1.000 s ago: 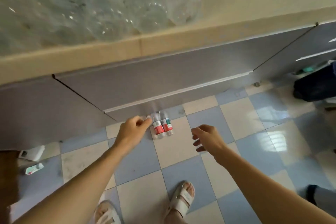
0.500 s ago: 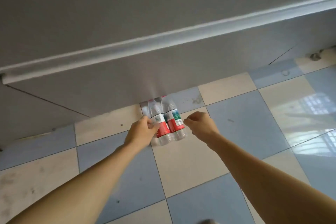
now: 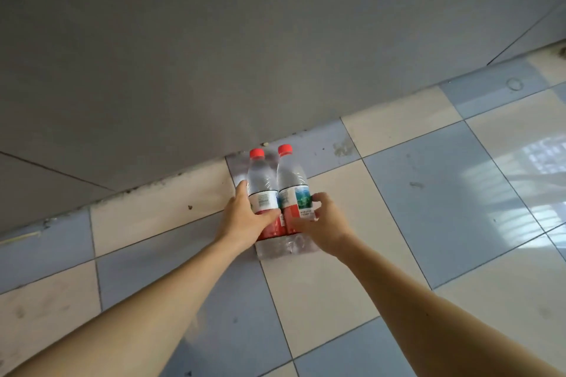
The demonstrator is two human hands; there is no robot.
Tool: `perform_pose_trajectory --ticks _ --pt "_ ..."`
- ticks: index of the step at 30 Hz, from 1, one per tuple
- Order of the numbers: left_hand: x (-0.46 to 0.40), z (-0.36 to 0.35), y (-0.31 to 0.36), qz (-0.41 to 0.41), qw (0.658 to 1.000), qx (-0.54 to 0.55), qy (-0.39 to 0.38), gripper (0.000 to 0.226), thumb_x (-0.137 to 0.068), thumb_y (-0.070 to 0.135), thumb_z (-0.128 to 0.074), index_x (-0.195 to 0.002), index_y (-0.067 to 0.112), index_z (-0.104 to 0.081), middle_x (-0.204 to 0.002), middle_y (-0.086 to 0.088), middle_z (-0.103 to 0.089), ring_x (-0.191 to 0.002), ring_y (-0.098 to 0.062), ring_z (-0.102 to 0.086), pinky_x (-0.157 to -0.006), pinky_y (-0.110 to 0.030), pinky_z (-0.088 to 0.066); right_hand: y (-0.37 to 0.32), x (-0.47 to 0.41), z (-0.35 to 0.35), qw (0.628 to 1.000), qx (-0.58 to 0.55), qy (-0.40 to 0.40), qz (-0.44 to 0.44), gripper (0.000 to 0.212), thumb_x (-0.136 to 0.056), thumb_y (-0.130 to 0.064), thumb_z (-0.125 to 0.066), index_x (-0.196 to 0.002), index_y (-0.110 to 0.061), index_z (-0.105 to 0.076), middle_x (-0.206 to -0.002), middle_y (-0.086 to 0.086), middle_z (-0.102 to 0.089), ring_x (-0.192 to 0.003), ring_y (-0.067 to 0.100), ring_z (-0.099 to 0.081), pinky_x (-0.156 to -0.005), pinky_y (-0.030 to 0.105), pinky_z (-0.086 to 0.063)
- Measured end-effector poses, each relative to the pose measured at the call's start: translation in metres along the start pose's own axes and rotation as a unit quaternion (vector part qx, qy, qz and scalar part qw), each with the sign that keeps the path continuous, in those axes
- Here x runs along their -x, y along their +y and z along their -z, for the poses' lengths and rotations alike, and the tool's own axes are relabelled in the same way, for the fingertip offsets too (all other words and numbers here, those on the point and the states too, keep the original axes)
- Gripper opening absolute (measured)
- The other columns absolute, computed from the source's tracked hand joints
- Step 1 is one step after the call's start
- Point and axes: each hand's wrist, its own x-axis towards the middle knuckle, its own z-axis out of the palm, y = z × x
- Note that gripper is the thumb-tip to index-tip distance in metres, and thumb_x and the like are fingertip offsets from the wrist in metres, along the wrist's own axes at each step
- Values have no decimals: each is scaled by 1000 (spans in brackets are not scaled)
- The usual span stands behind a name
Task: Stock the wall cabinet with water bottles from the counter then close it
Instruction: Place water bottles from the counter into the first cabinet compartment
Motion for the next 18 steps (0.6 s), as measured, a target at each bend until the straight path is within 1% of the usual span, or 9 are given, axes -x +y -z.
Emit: perform_pose_trajectory --ticks 2,3,5,7,9,10,12,15,18 --pt "11 7 -9 -9 999 -21 -48 85 -75 33 -86 -143 21 -36 -126 1 -59 -108 -18 -60 -89 -36 -53 10 14 -7 999 7 -32 -31 74 -76 -33 -88 -134 -15 -44 -110 4 -69 -96 22 -71 -89 43 -59" --pt "15 10 -13 -9 997 -30 -70 84 -74 33 -87 -141 23 -37 -120 5 -62 -105 -16 -62 -86 -36 -56 13 20 -9 998 19 -52 -40 76 -75 -34 -89 -133 -16 -44 -110 4 -68 -97 21 -70 -89 42 -59" --pt "17 15 -15 -11 994 -51 -99 79 -74 38 -85 -138 27 -40 -109 13 -63 -96 -6 -63 -73 -24 -52 15 23 -11 996 36 -71 -48 74 -75 -34 -88 -133 -16 -44 -110 4 -67 -99 21 -69 -89 40 -60" --pt "12 18 -10 -12 993 -74 -87 73 -79 48 -79 -139 23 -45 -115 7 -65 -97 -9 -63 -74 -25 -50 13 18 -10 996 18 -73 -51 71 -78 -34 -86 -134 -14 -45 -110 6 -67 -98 22 -70 -88 41 -60" --pt "3 18 -2 -22 994 -101 -41 72 -82 53 -75 -139 16 -50 -129 -3 -62 -108 -18 -60 -85 -31 -50 4 8 -7 997 -31 -66 -41 73 -82 -31 -83 -139 -13 -43 -111 6 -67 -95 22 -71 -83 39 -61" --pt "-3 18 2 -27 994 -99 -27 74 -84 52 -74 -142 14 -49 -135 -6 -60 -115 -21 -59 -89 -31 -48 -1 2 -6 997 -44 -51 -30 74 -84 -32 -81 -143 -13 -40 -112 5 -67 -94 21 -71 -81 38 -61" --pt "-13 15 10 -28 996 -80 -29 79 -85 52 -73 -147 13 -44 -144 -5 -55 -125 -23 -55 -91 -30 -44 -11 -10 -6 999 -43 -15 -7 73 -87 -33 -77 -147 -13 -40 -115 6 -67 -96 22 -71 -87 42 -60" --pt "-23 10 15 -20 997 -66 -40 69 -86 47 -75 -142 16 -50 -138 -4 -60 -119 -22 -59 -89 -31 -47 -18 -22 -9 999 -43 -4 9 66 -87 -34 -76 -143 -13 -47 -119 6 -66 -99 21 -68 -88 42 -59" --pt "-25 11 15 -1 999 -41 -35 67 -86 39 -77 -143 16 -50 -138 -2 -59 -122 -22 -57 -94 -35 -49 -18 -24 -12 997 -80 -8 6 63 -85 -26 -78 -139 -10 -51 -115 6 -66 -96 19 -68 -84 39 -60"
